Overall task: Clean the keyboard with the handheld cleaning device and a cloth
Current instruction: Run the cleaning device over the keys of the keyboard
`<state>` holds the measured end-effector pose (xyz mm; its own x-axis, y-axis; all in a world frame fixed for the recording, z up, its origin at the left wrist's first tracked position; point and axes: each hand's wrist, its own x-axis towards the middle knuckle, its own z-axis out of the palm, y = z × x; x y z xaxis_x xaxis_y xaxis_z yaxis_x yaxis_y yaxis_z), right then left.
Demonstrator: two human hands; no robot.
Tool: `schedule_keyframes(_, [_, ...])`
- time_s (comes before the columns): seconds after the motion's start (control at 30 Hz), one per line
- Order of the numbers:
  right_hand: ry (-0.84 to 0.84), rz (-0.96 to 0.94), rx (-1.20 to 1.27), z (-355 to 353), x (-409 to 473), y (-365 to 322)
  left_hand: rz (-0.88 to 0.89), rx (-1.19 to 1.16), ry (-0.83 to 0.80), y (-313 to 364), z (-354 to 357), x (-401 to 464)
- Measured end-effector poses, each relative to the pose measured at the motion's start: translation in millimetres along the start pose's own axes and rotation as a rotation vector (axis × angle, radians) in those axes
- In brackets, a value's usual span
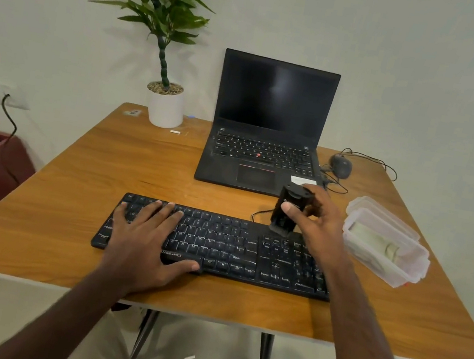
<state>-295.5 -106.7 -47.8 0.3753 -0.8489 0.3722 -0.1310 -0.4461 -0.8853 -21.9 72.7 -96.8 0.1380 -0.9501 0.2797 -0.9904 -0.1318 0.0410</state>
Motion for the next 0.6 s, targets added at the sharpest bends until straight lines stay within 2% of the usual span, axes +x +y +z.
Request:
schedule_keyframes(0.07, [-0.072, 0.006, -0.017, 13.2, -0.2, -3.7, 0.099, 0.004, -0.02, 27.7, -5.2, 8.0])
schedule_keyframes(0.13, [-0.123, -0.031, -0.074, 21.4, -0.1, -1.3, 0.15, -0.003, -0.117, 59.6, -10.0, 19.7])
schedule_keyframes(0.27, [-0.141, -0.05, -0.098, 10.3, -3.4, 0.5, 0.123, -0.007, -0.267, 94.7, -7.8, 39.3])
schedule_keyframes(0.47, [-0.142, -0.043, -0.154, -35.1, -2.2, 13.4, 0.09, -0.005, -0.27, 93.5, -1.4, 38.8])
schedule_keyframes(0.6, [-0.089, -0.037, -0.088, -22.3, 2.2, 8.2, 0.074, -0.037, -0.247, 92.1, -3.5, 40.1])
